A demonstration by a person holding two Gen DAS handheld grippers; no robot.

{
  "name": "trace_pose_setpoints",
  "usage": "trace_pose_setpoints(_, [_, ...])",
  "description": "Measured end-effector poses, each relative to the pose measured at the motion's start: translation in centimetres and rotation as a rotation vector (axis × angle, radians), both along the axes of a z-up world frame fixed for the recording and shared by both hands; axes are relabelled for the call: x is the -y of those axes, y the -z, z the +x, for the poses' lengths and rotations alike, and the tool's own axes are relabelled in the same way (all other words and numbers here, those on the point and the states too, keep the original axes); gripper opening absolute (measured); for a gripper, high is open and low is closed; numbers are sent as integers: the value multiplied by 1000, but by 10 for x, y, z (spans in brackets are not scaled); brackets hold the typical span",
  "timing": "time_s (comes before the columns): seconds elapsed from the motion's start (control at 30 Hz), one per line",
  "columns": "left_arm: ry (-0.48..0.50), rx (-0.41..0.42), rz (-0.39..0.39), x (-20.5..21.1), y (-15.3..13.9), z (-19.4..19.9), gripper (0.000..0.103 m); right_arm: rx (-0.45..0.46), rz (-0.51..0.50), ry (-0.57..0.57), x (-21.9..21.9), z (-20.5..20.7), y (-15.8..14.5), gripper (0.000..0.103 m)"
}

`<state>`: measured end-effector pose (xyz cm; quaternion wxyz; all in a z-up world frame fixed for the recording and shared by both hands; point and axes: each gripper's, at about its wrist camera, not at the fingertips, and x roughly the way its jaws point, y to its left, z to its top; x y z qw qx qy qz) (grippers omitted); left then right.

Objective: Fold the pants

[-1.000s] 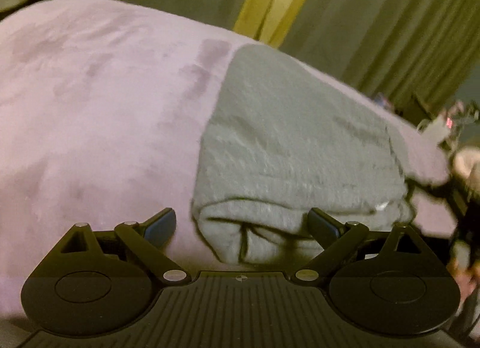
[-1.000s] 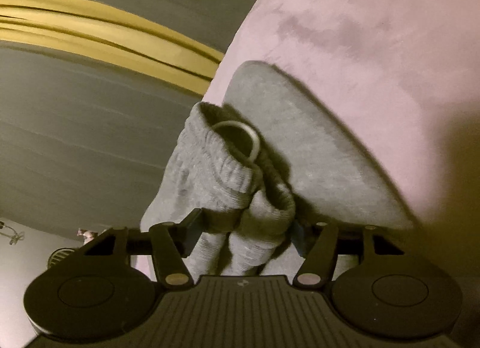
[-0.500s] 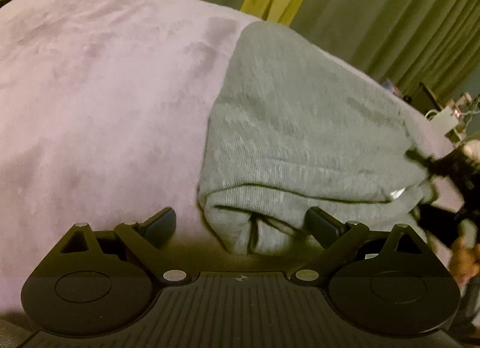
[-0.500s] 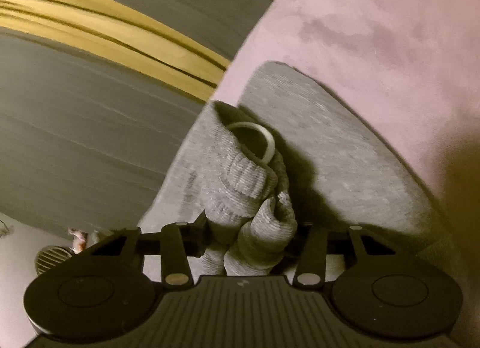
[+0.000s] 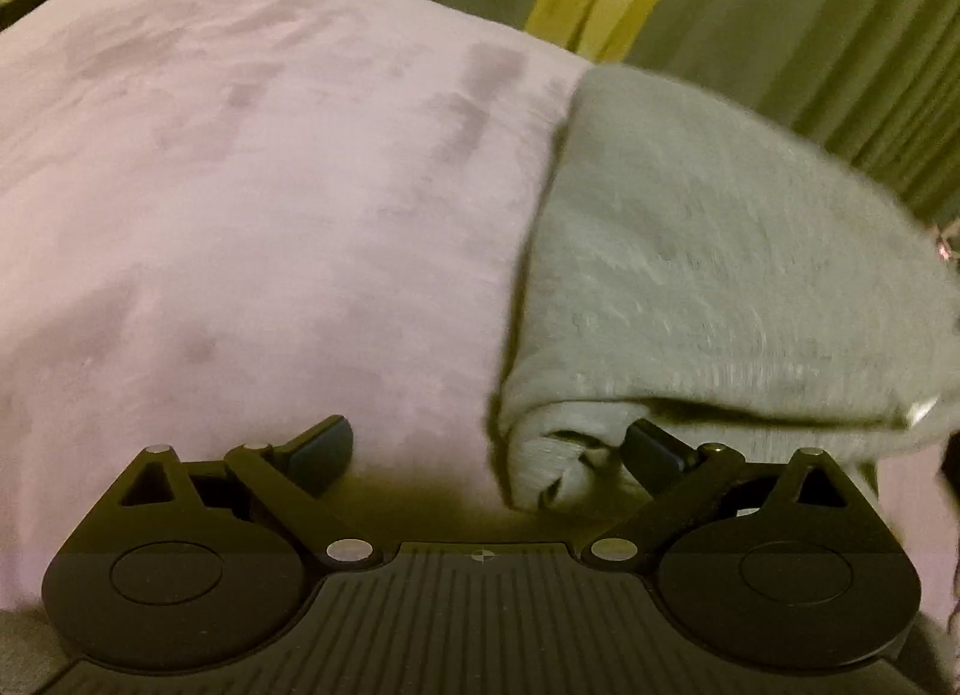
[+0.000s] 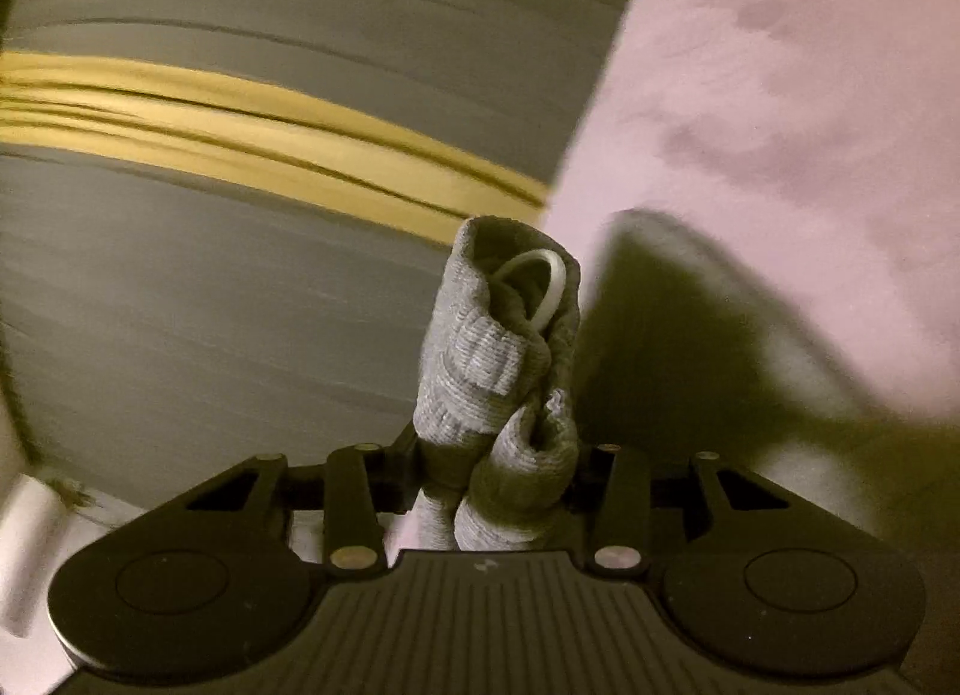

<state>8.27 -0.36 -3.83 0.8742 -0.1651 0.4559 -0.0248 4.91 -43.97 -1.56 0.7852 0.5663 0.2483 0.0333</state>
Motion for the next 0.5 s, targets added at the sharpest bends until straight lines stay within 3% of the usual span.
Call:
trace_pose_setpoints(0.1, [-12,-24,-25,-5,-3,-2,101,-234,-200,-24,1,8,27,47])
trace_pose_setpoints(0.13, [-21,-43,-26,-7,-4,-2,99,-271,-205,-38,2,9,34,48])
trace_pose_setpoints(0.2, [-46,-46,-29,-14,-10,-6,99,-253,-168,-27,7,9,27,55])
trace_pose_setpoints(0.23, [-58,-36,-27,-18,-15,-8,99,-257,-201,-31,7,11,17,59])
trace_pose_setpoints(0.33, [-72,39,26,-22,-33,-14,99,-229,-416,-23,-4,10,-14,67])
trace_pose_setpoints(0.43, [-22,123,103,-11,-53,-8,99,-159,-598,21,-18,10,-40,76])
trace_pose_setpoints(0.5, [26,143,127,1,-58,5,99,-81,-650,11,-28,10,-53,81])
